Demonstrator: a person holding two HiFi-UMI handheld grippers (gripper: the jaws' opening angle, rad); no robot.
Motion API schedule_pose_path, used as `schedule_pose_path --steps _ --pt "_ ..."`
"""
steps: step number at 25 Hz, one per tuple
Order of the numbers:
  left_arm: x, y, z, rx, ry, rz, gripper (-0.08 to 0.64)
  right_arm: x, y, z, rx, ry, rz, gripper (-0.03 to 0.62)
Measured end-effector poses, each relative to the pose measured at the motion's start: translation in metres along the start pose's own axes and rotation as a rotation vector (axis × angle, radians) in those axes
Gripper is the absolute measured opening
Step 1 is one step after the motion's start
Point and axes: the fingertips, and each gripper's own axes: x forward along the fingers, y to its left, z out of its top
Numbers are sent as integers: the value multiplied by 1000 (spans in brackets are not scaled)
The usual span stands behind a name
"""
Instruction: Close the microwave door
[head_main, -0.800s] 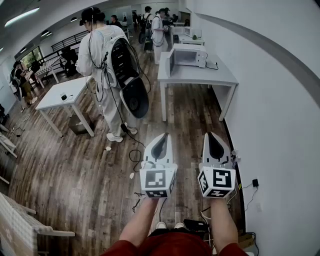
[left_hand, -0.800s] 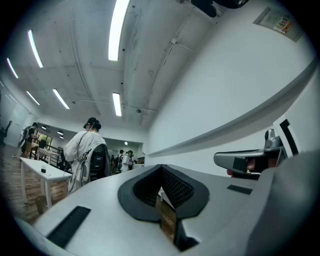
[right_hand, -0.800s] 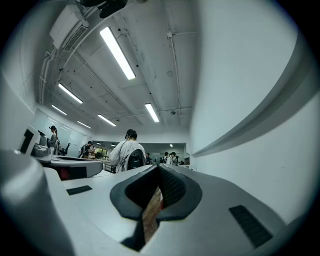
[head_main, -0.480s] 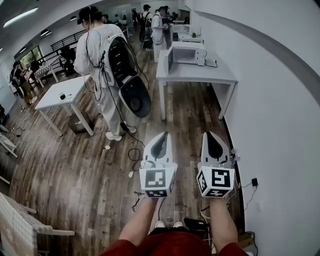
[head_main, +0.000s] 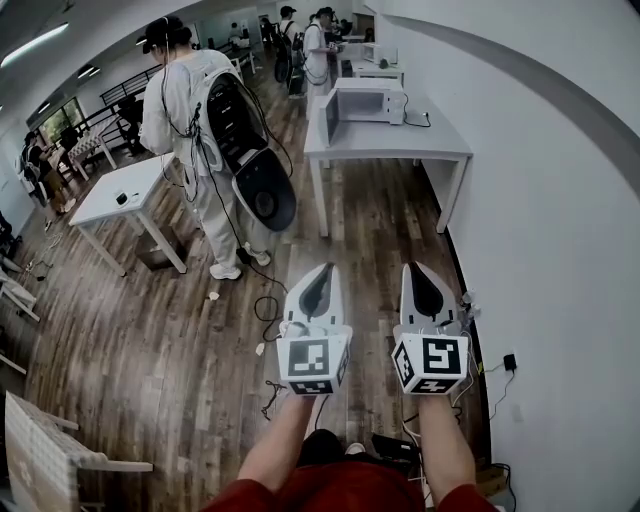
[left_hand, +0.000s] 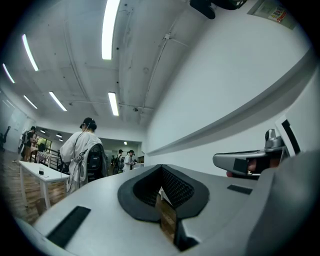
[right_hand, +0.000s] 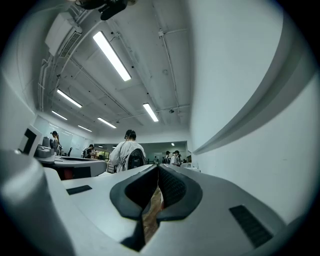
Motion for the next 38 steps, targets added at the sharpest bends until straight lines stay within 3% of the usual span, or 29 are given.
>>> schedule_pose_path --steps 11,27,38 --pt "80 19 -29 -22 5 -2 26 72 -32 -31 -14 11 9 28" --pt "248 122 -53 -35 2 0 26 274 -43 -61 -24 18 20 28" --pt "379 137 -97 -31 26 32 26 391 -112 -105 -10 18 39 29"
